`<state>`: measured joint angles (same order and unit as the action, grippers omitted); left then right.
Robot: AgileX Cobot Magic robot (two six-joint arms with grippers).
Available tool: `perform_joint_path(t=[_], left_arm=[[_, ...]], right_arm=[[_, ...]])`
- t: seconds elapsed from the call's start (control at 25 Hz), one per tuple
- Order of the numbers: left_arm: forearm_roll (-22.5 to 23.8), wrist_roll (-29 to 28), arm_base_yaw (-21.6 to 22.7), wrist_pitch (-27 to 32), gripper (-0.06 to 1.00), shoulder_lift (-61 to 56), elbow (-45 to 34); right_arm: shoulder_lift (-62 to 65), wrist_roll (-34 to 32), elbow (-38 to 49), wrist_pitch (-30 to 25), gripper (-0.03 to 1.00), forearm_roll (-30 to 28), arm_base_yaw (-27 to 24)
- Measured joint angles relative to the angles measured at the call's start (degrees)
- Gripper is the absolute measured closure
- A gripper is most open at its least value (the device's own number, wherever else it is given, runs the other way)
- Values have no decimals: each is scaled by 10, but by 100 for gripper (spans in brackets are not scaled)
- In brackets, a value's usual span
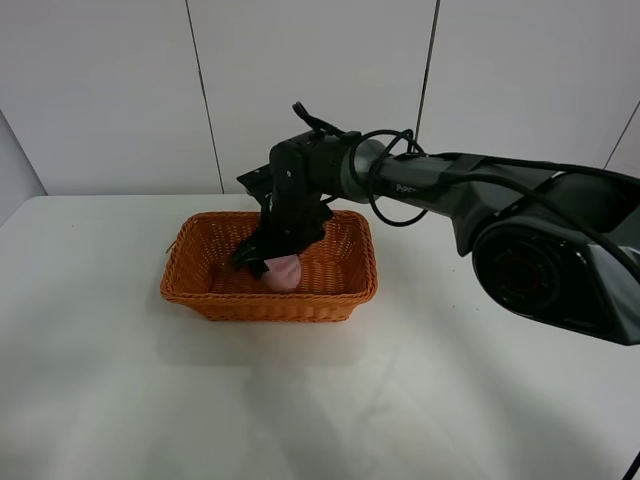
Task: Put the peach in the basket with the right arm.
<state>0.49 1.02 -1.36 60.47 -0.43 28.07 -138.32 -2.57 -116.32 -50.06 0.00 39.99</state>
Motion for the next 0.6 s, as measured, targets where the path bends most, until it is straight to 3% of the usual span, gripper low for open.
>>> perform_joint_path(t=[0.16, 0.4, 0.6], left_arm=[[0, 0, 0, 0, -5, 0, 0], [0, 0, 0, 0, -5, 0, 0], [0, 0, 0, 0, -5, 0, 0]], right_arm=[[0, 0, -49, -34, 28, 6, 0], [2, 0, -204, -153, 28, 5, -1], [15, 0, -246, -182, 27, 5, -10]])
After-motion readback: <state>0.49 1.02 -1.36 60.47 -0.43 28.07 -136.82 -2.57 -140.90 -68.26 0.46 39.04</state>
